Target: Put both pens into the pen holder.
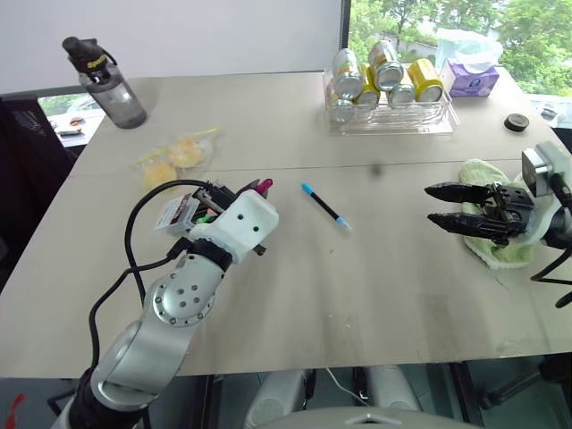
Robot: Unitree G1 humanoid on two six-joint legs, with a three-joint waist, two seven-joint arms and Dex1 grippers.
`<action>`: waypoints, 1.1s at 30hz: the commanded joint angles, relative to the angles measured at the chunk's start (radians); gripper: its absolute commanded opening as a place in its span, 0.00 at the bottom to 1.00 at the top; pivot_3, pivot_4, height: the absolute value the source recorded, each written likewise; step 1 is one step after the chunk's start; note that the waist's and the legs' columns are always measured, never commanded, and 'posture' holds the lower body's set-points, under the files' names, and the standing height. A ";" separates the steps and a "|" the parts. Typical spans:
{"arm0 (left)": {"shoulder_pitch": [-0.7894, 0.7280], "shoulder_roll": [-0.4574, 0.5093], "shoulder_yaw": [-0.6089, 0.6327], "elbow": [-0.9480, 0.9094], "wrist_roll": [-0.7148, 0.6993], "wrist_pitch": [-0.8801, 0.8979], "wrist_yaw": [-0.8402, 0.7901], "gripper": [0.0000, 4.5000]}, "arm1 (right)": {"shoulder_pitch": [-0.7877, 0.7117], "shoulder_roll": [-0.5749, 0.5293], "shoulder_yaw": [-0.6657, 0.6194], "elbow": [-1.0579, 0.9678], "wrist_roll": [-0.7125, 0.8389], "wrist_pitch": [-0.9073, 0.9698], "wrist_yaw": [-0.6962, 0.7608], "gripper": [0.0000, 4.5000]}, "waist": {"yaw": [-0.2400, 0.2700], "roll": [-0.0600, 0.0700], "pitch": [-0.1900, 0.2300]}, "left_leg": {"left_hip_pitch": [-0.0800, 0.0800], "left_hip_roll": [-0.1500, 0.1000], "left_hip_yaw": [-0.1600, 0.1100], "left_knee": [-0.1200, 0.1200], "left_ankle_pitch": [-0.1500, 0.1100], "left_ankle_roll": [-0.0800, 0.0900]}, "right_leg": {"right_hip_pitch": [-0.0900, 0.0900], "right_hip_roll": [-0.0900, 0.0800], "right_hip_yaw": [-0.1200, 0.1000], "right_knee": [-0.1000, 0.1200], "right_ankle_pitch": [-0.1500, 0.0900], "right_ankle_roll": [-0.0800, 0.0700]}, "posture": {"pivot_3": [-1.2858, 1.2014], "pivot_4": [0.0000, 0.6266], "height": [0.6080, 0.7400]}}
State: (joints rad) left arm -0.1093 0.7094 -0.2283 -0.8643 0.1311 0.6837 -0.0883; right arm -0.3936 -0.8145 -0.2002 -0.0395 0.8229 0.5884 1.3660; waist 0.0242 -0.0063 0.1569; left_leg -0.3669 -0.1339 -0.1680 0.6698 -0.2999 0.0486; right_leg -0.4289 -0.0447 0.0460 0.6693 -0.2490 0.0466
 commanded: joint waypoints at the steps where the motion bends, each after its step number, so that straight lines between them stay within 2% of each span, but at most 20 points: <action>1: 0.000 0.003 -0.045 -0.034 0.123 -0.013 -0.007 0.00 | -0.026 0.031 0.018 -0.053 0.003 -0.042 0.032 0.70 | 0.014 0.000 0.000 | 0.000 0.000 0.000 0.000 0.000 0.000 | 0.000 0.000 0.000 0.000 0.000 0.000 | 0.52 0.24 1.00; 11: 0.020 -0.055 -0.054 -0.047 0.305 0.004 -0.062 0.00 | -0.050 0.070 0.024 -0.039 -0.018 -0.069 0.026 0.70 | 0.021 0.000 0.000 | -0.003 0.000 -0.002 -0.001 0.000 0.000 | 0.000 0.000 -0.002 -0.005 0.000 0.000 | 0.52 0.24 1.00; 19: 0.009 -0.125 -0.081 -0.050 0.338 -0.059 -0.136 0.00 | -0.042 0.080 0.021 -0.037 -0.032 -0.081 0.027 0.70 | 0.020 0.000 0.000 | -0.003 0.000 -0.002 -0.001 0.000 0.000 | 0.000 -0.001 -0.003 -0.005 0.000 0.000 | 0.52 0.24 1.00; 33: 0.044 -0.151 -0.001 -0.062 0.529 -0.100 -0.186 0.00 | -0.044 0.095 0.023 0.006 -0.058 -0.123 0.035 0.70 | 0.018 0.000 0.000 | -0.003 0.000 -0.002 -0.001 0.000 0.000 | 0.000 -0.001 -0.003 -0.005 0.000 0.000 | 0.52 0.24 1.00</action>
State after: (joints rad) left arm -0.0723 0.5652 -0.2588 -0.8937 0.6277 0.5902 -0.2686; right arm -0.4354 -0.7201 -0.1629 -0.0207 0.7568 0.4834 1.3872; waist 0.0423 -0.0067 0.1571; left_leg -0.3699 -0.1340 -0.1703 0.6693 -0.3000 0.0489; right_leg -0.4287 -0.0452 0.0432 0.6641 -0.2488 0.0465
